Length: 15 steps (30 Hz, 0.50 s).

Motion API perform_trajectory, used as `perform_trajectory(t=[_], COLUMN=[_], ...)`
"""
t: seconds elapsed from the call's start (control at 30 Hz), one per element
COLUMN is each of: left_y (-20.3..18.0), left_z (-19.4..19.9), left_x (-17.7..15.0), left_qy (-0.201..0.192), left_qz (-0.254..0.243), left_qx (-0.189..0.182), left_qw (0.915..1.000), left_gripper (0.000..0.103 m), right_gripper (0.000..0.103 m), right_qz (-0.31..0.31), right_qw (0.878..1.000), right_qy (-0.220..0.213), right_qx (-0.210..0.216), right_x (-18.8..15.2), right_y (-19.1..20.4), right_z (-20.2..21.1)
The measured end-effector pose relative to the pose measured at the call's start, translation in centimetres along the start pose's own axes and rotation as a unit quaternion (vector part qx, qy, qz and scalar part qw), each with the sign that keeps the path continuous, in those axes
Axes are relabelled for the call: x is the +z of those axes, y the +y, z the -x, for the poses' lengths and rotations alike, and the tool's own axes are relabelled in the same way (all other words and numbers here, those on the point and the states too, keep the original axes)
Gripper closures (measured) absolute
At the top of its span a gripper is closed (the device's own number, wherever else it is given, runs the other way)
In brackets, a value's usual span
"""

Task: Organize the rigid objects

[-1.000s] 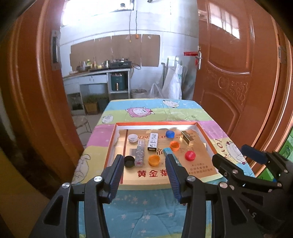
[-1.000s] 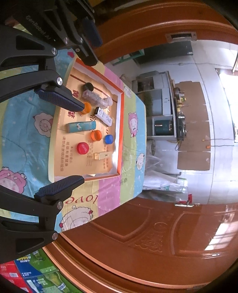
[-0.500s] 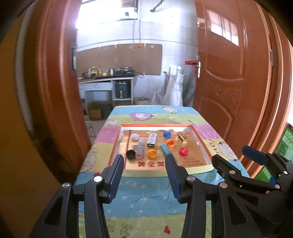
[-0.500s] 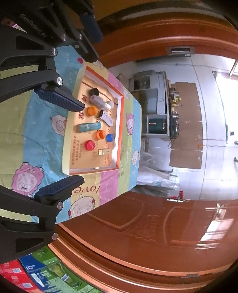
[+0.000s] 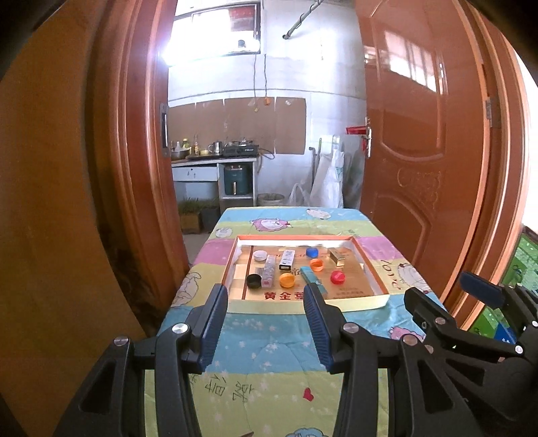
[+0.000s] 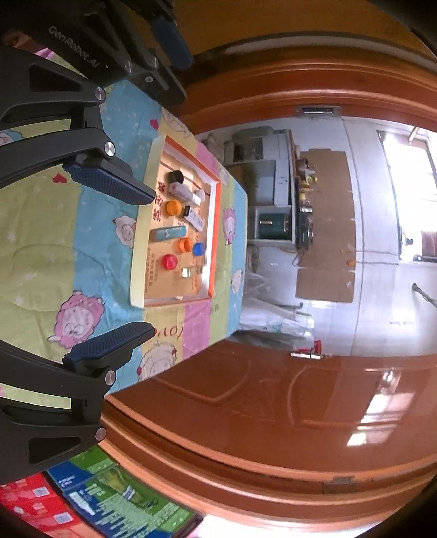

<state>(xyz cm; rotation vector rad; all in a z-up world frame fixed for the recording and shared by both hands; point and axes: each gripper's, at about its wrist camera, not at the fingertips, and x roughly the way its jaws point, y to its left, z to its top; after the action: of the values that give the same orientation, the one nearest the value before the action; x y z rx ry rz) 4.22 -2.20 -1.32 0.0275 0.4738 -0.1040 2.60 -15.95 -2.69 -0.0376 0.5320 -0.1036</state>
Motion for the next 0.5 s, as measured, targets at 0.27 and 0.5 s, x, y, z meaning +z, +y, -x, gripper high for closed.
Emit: perform_trajectory(t=[0.27, 0.5], left_y=[0.1, 0.2], left_z=[2.2, 3.3], left_x=[-0.5, -0.7], left_qy=[-0.016, -0.023], left_qz=[0.003, 0.002], left_qx=[0.006, 0.006], left_qw=[0.9999, 0.9997], left_gripper=[0.056, 0.056], right_gripper=[0.029, 0.029], right_qz=[-0.006, -0.004], right_qw=[1.000, 1.000], right_qy=[-0.012, -0.023], right_qx=[-0.005, -0.002], right_x=[-0.9, -1.2], right_y=[0.2, 0.8], right_z=[2.7, 3.9])
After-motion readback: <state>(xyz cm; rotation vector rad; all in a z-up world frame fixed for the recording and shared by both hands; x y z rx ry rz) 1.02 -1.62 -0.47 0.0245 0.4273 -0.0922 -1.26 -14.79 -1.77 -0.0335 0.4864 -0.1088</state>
